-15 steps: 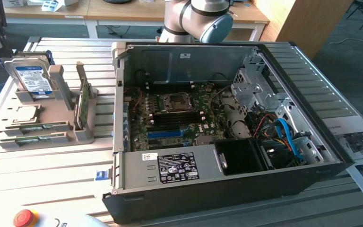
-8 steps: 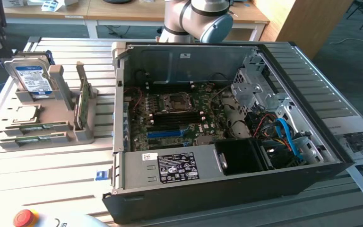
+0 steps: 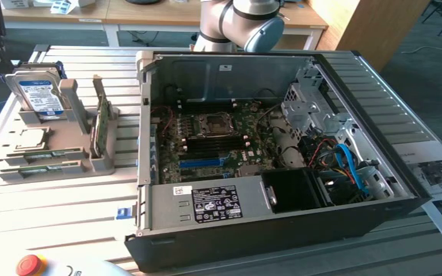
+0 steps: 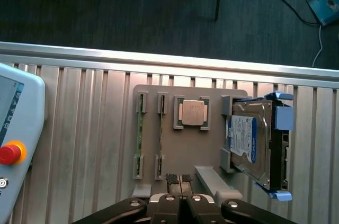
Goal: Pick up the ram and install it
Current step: 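Pick up the ram and move it above insertion slot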
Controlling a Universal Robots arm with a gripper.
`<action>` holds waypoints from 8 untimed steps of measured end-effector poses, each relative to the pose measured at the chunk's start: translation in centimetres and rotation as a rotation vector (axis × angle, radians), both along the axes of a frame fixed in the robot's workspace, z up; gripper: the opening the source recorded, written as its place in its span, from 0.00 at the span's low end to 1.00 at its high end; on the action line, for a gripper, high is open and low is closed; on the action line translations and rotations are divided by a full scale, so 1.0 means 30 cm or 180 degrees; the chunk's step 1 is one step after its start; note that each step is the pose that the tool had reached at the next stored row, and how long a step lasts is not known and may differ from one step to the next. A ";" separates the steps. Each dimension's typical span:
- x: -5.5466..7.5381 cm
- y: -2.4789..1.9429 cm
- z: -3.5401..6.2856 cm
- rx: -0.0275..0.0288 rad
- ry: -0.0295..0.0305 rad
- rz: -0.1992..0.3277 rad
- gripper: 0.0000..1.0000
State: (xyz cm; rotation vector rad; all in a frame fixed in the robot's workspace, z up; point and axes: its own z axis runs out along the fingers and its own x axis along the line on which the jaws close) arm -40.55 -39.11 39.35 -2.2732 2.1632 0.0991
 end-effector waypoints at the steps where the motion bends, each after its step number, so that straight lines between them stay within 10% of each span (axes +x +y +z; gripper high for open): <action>1: 0.000 0.000 0.000 0.0000 0.0000 0.0000 0.10; 8: 0.000 -0.002 -0.006 0.0000 0.0000 0.0000 0.10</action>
